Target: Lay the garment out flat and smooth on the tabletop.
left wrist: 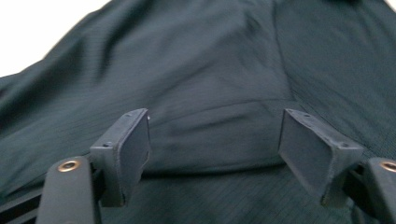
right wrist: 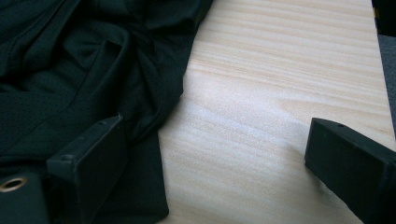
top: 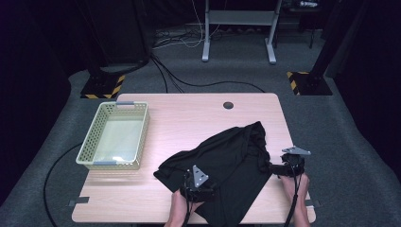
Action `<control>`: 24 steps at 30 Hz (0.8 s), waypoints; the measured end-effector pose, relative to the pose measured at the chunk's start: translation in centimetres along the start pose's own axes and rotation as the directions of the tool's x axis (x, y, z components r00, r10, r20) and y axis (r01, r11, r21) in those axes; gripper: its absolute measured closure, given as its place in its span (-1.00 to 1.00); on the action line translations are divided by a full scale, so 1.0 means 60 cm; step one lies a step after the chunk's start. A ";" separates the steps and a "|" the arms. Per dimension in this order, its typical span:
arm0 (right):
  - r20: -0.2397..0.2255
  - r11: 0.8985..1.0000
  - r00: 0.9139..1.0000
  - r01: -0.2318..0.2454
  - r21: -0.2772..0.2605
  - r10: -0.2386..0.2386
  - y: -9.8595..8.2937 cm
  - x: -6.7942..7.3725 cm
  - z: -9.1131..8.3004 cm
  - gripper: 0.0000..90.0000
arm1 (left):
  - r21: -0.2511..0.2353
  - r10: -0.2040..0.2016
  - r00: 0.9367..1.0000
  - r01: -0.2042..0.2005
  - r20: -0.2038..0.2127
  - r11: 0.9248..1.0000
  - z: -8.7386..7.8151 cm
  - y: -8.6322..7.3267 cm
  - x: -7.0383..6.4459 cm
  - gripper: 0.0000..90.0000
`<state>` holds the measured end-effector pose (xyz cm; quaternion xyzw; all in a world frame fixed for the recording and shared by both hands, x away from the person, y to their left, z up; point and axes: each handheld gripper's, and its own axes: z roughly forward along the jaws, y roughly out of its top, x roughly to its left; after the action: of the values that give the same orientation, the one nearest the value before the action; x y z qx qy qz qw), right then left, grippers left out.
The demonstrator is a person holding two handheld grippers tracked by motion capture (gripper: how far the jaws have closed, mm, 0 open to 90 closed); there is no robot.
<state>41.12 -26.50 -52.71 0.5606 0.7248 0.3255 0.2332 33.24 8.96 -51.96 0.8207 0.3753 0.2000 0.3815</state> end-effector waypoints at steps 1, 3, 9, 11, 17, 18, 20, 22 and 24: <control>0.000 1.000 1.000 0.000 0.000 0.000 0.000 0.000 0.000 -0.89 | 0.010 0.012 1.000 -0.012 0.004 1.000 0.006 0.002 -0.003 -0.24; 0.000 1.000 1.000 0.001 -0.001 -0.001 0.000 0.000 0.000 -0.88 | 0.001 0.019 1.000 -0.019 0.008 1.000 0.013 0.003 -0.005 0.09; 0.000 1.000 1.000 0.000 -0.001 0.000 0.000 0.000 0.000 -0.88 | -0.009 0.014 1.000 -0.014 0.000 1.000 0.014 0.003 0.008 0.88; 0.000 1.000 1.000 0.000 -0.001 0.000 0.000 0.000 0.000 -0.88 | -0.011 0.010 1.000 -0.010 -0.006 1.000 0.009 0.003 0.015 0.90; 0.001 1.000 1.000 -0.001 -0.001 0.001 0.000 0.000 0.000 -0.88 | -0.056 -0.038 0.999 0.037 -0.016 0.998 -0.033 -0.002 0.050 0.91; 0.001 1.000 1.000 -0.001 -0.001 0.001 0.000 0.000 0.000 -0.88 | -0.061 -0.047 0.999 0.046 -0.020 0.997 -0.044 -0.005 0.060 0.91; 0.001 1.000 1.000 -0.001 -0.001 0.001 0.000 0.000 0.000 -0.88 | -0.068 -0.081 0.996 0.080 -0.024 0.995 -0.063 -0.014 0.082 0.91; 0.001 1.000 1.000 -0.002 -0.001 0.002 0.000 0.000 0.000 -0.88 | -0.068 -0.125 0.991 0.121 -0.048 0.990 -0.085 -0.026 0.114 0.91; 0.002 1.000 1.000 -0.002 -0.001 0.002 0.000 0.000 0.000 -0.88 | -0.068 -0.157 0.985 0.152 -0.069 0.986 -0.101 -0.038 0.141 0.91</control>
<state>41.12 -26.51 -52.71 0.5615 0.7238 0.3258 0.2338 33.87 19.29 -49.55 0.7687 0.4454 0.2118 0.4072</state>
